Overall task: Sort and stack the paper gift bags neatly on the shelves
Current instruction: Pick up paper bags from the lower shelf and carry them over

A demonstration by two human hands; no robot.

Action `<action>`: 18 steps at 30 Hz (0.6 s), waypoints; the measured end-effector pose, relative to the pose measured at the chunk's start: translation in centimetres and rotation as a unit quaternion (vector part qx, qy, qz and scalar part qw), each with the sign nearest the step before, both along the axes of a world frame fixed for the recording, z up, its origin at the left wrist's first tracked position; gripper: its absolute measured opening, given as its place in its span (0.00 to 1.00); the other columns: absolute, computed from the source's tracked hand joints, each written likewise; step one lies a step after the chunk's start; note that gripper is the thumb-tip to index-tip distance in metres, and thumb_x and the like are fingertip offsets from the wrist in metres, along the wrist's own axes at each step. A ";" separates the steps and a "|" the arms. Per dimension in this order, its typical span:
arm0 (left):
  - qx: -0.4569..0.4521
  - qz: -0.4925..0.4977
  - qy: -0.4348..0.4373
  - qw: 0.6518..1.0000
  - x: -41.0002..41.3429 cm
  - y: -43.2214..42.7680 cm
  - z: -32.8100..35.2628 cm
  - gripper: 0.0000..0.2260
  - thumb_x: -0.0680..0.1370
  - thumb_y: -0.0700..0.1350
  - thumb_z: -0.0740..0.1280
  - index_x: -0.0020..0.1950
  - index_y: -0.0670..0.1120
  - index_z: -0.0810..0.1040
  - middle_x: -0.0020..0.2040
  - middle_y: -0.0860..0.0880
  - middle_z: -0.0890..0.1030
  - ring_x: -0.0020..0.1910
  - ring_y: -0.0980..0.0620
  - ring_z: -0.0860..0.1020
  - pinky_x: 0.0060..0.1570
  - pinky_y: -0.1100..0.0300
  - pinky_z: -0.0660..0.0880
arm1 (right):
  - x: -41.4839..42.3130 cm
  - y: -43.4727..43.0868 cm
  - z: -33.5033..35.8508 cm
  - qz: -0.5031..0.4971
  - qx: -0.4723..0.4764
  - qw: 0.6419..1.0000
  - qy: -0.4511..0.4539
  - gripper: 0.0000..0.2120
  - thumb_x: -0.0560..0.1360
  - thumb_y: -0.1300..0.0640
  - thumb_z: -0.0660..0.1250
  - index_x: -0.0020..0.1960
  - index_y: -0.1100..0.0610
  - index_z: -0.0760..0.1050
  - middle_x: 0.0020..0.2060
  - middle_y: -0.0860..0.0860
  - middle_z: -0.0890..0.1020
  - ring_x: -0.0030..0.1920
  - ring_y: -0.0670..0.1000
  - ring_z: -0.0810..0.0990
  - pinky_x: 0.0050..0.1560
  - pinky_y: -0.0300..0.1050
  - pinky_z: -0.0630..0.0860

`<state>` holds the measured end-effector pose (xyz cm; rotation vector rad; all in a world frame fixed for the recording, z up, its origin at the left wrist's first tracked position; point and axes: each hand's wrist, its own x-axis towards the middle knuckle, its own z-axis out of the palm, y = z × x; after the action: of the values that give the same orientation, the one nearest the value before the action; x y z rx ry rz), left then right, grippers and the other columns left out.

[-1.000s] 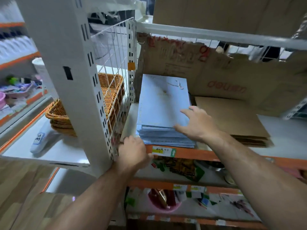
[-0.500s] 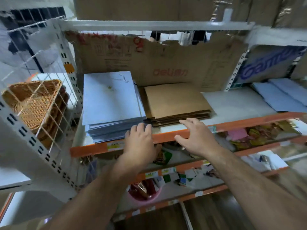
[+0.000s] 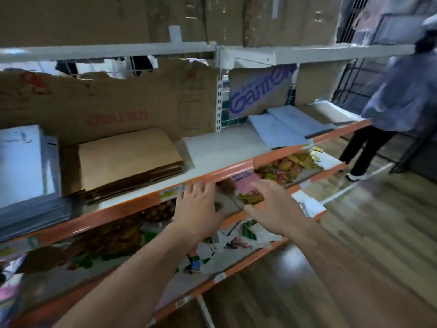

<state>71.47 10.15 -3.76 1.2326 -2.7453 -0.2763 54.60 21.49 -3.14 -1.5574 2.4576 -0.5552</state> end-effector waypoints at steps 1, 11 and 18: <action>0.001 -0.009 -0.001 1.000 -1.6 0.6 0.2 0.36 0.75 0.67 0.60 0.77 0.50 0.59 0.75 0.46 0.64 0.74 0.42 0.61 0.73 0.46 0.61 | -1.5 0.9 0.1 -0.009 0.002 1.000 -0.002 0.32 0.76 0.41 0.65 0.77 0.48 0.63 0.76 0.48 0.63 0.75 0.50 0.61 0.72 0.48 0.63; 0.012 -0.066 -0.010 0.998 -16.4 0.9 -0.8 0.34 0.77 0.65 0.63 0.78 0.52 0.59 0.76 0.47 0.64 0.75 0.43 0.61 0.75 0.44 0.59 | -13.5 4.2 -1.2 -0.097 -0.015 0.995 -0.026 0.28 0.77 0.42 0.64 0.76 0.46 0.65 0.73 0.44 0.66 0.71 0.47 0.67 0.68 0.47 0.69; 0.034 -0.107 0.016 0.994 -29.3 -4.0 -2.3 0.34 0.76 0.65 0.63 0.77 0.51 0.60 0.74 0.46 0.66 0.73 0.42 0.63 0.71 0.43 0.65 | -24.9 1.0 -1.9 -0.137 0.008 0.990 -0.024 0.28 0.78 0.44 0.64 0.76 0.45 0.64 0.73 0.44 0.66 0.71 0.47 0.67 0.61 0.41 0.67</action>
<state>42.20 6.13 -6.10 0.9395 -2.8638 -0.4098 29.74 22.52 -5.05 -1.1908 2.6495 -0.6035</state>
